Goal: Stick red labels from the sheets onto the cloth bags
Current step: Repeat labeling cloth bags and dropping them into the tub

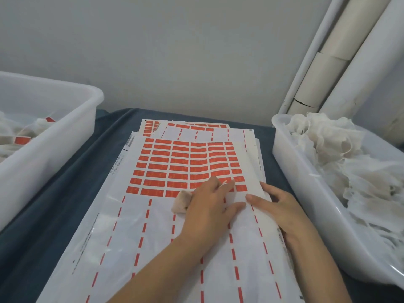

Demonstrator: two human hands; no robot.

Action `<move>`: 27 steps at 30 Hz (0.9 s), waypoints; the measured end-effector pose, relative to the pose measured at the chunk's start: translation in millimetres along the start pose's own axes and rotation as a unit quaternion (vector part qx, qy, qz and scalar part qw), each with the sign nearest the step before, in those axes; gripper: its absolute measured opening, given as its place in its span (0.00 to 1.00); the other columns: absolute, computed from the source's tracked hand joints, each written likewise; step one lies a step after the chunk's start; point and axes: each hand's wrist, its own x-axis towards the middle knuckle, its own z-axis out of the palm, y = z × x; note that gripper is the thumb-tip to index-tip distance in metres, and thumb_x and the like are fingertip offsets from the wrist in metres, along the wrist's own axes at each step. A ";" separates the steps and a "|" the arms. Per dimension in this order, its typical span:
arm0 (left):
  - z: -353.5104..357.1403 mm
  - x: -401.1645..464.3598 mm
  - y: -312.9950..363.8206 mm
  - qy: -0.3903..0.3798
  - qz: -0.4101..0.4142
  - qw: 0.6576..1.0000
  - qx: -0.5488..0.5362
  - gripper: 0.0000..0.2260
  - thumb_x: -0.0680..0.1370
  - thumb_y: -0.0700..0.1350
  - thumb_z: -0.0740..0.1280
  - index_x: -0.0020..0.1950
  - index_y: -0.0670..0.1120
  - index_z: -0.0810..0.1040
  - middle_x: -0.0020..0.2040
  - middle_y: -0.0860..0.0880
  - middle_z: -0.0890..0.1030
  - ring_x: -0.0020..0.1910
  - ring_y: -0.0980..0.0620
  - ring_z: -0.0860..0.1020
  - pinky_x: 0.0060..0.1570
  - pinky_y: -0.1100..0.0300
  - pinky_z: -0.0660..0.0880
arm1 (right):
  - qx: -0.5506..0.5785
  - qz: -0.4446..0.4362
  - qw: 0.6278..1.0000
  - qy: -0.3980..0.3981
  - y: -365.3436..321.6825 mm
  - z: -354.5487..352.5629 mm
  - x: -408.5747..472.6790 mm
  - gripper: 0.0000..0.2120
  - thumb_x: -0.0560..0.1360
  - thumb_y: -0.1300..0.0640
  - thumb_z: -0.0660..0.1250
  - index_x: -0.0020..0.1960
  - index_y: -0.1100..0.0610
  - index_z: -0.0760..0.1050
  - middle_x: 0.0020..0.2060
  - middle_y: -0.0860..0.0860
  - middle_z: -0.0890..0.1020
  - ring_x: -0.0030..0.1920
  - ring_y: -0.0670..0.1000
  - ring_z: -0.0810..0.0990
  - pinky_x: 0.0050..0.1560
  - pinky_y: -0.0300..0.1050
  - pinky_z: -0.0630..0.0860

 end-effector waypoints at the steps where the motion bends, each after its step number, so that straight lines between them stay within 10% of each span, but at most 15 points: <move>1: -0.8 0.3 0.1 0.001 0.000 1.000 -0.003 0.24 0.75 0.59 0.62 0.70 0.58 0.65 0.64 0.59 0.69 0.62 0.57 0.67 0.66 0.60 0.65 | 0.009 0.005 1.000 -0.014 -1.1 -1.2 -1.5 0.12 0.69 0.53 0.74 0.49 0.44 0.74 0.42 0.45 0.83 0.36 0.51 0.84 0.35 0.45 0.81; 5: -2.5 -0.1 1.0 0.001 -0.002 1.000 -0.005 0.25 0.75 0.59 0.63 0.71 0.58 0.65 0.64 0.58 0.69 0.63 0.56 0.67 0.67 0.59 0.66 | 0.031 0.008 0.999 -0.018 0.6 0.6 -3.6 0.13 0.70 0.52 0.73 0.52 0.51 0.77 0.49 0.49 0.84 0.44 0.54 0.84 0.48 0.54 0.81; 9: -4.0 -1.4 1.9 0.009 -0.003 1.000 -0.028 0.23 0.75 0.58 0.63 0.69 0.58 0.67 0.64 0.59 0.70 0.63 0.57 0.68 0.67 0.59 0.65 | -0.216 -0.124 0.958 0.141 0.5 9.9 -2.6 0.13 0.68 0.47 0.73 0.49 0.45 0.72 0.72 0.44 0.60 0.70 0.50 0.62 0.66 0.53 0.65; 15: -10.7 -3.1 7.4 0.042 -0.018 0.989 -0.137 0.19 0.75 0.54 0.63 0.66 0.58 0.70 0.55 0.63 0.67 0.57 0.59 0.67 0.68 0.59 0.63 | -0.047 -0.109 0.993 -0.001 -3.4 10.3 -8.8 0.07 0.72 0.46 0.69 0.48 0.46 0.77 0.41 0.41 0.84 0.38 0.45 0.84 0.40 0.45 0.80; 27: -26.0 2.2 -4.9 0.165 0.168 0.971 -0.049 0.12 0.71 0.45 0.71 0.53 0.46 0.83 0.44 0.50 0.79 0.43 0.56 0.70 0.47 0.66 0.70 | -0.092 -0.237 0.967 0.012 -7.9 20.7 -18.5 0.08 0.67 0.42 0.62 0.46 0.37 0.73 0.39 0.25 0.78 0.44 0.31 0.77 0.34 0.21 0.70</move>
